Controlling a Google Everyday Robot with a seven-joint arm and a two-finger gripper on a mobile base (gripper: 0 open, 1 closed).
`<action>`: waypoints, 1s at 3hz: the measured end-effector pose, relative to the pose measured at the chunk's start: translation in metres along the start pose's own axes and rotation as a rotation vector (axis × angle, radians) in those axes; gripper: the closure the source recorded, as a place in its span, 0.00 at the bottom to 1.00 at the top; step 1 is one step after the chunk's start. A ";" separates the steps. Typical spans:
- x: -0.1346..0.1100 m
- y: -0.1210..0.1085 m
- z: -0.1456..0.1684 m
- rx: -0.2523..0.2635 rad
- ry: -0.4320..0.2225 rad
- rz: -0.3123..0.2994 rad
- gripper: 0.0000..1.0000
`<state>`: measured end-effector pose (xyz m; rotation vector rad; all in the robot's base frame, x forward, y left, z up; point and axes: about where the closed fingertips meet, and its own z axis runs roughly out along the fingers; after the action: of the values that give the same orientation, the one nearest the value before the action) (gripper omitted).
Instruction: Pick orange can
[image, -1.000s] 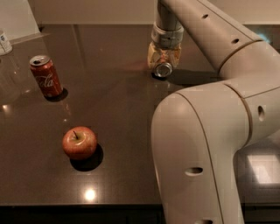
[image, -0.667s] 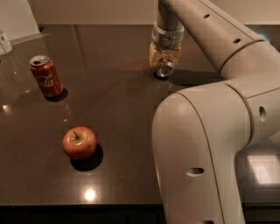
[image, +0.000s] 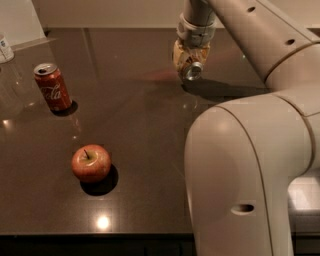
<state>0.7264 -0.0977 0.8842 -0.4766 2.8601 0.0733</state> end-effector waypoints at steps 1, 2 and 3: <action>-0.003 0.011 -0.036 -0.018 -0.058 -0.127 1.00; -0.010 0.025 -0.075 -0.032 -0.128 -0.253 1.00; -0.023 0.036 -0.107 -0.032 -0.203 -0.348 1.00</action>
Offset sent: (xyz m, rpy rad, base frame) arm -0.0308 0.0266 0.1364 0.0130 -0.2036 0.4083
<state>0.7113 -0.0661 0.9938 -0.9089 2.5418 0.0995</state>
